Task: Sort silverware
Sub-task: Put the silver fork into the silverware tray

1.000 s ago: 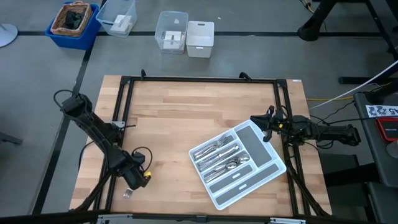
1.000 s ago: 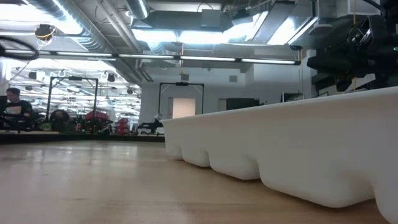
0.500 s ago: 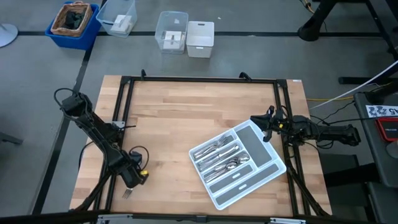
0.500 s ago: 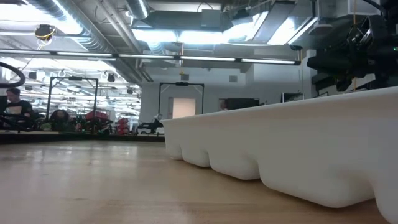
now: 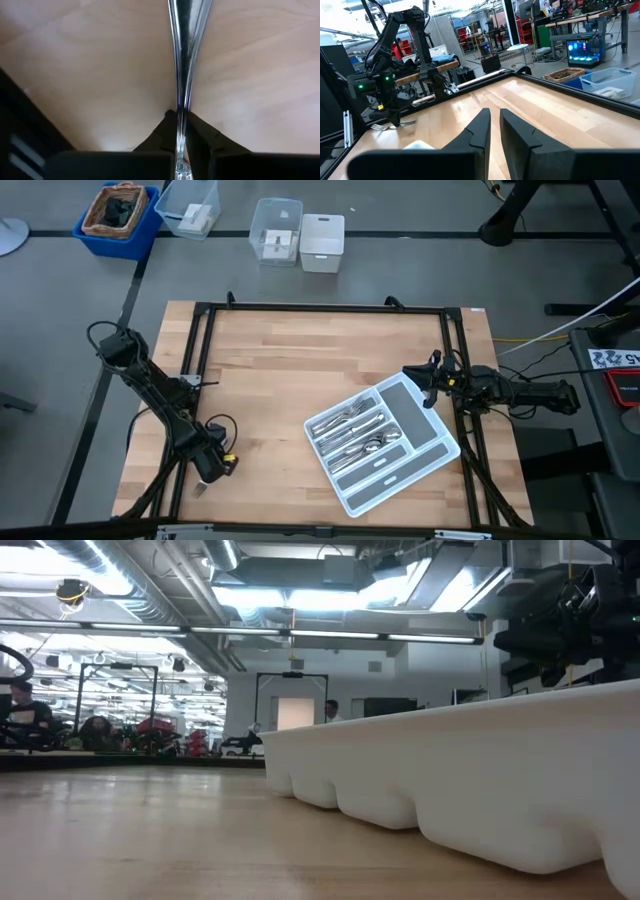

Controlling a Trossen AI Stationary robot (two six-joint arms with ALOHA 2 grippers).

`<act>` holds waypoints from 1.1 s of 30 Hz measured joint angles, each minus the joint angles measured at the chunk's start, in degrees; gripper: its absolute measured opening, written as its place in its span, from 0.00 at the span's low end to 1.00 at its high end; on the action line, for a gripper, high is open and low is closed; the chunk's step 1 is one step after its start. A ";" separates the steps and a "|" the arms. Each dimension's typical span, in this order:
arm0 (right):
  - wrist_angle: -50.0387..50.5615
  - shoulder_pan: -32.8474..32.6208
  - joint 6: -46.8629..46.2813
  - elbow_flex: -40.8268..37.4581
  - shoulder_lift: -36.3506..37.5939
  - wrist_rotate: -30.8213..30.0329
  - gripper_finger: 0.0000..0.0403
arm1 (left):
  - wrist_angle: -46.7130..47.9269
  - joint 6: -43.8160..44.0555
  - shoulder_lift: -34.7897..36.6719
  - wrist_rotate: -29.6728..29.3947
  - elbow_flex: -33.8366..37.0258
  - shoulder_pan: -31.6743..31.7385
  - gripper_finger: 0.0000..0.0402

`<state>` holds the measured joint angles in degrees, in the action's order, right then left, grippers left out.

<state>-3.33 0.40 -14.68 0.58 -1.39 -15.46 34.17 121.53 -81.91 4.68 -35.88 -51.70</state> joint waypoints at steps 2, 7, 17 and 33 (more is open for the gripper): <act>0.00 0.00 0.00 0.00 0.00 0.00 0.12 | -1.58 -0.44 0.00 -0.44 0.05 -0.01 0.02; -0.01 0.00 0.01 0.00 -0.02 0.01 0.12 | -13.07 4.86 0.41 -7.67 -0.36 0.25 0.01; -0.11 -0.02 0.00 0.00 0.00 0.03 0.12 | -40.27 9.14 0.41 -52.67 -0.31 3.53 0.01; -0.11 -0.02 0.00 0.00 0.02 0.05 0.12 | -41.39 -3.16 -14.81 -68.67 -21.91 23.37 0.00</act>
<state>-3.44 0.38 -14.68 0.58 -1.37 -15.41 -7.22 118.37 -96.71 -63.99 -57.80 -28.33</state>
